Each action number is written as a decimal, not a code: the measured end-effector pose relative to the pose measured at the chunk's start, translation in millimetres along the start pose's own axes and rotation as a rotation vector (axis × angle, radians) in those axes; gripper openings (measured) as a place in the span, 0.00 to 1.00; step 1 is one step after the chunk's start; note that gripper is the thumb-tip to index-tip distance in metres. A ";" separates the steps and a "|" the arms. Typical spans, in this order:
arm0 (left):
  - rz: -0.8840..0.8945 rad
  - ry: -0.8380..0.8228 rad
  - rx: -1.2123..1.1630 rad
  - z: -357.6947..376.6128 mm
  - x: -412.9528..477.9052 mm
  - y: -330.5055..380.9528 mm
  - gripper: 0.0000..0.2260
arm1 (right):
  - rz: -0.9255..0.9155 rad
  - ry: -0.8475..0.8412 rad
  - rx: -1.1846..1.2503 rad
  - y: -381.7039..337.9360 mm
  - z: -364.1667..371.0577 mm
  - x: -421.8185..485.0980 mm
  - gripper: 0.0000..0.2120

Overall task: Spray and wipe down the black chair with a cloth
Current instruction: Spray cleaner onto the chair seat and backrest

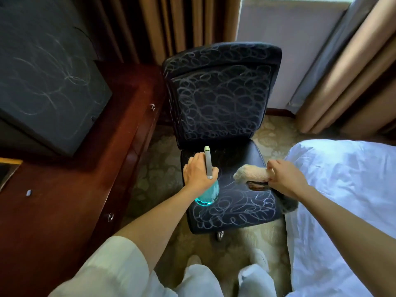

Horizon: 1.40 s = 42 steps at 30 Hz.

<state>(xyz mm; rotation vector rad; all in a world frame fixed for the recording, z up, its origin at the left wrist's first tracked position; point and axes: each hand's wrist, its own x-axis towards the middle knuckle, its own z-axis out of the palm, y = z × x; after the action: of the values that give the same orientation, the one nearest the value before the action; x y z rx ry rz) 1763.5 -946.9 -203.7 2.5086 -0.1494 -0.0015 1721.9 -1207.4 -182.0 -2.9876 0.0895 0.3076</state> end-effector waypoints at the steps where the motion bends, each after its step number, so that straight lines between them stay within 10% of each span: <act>1: -0.007 0.009 0.009 2.7 4.6 6.2 0.13 | -0.023 0.005 -0.010 6.7 -2.0 6.5 0.12; 14: -0.316 0.010 0.185 70.0 11.4 84.8 0.09 | -0.252 -0.037 -0.045 125.4 -35.9 85.3 0.14; 26: -0.146 -0.135 0.074 112.5 -43.0 136.5 0.12 | -0.298 -0.064 -0.065 167.7 -37.0 67.8 0.14; 42: -0.351 -0.029 0.181 114.9 -122.3 85.4 0.12 | -0.284 -0.085 -0.083 162.0 -5.7 11.7 0.12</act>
<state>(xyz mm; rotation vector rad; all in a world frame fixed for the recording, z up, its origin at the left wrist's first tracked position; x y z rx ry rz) 1628.7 -1069.7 -250.6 2.6828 0.2929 -0.1750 1722.7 -1368.9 -199.8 -3.0072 -0.3611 0.4117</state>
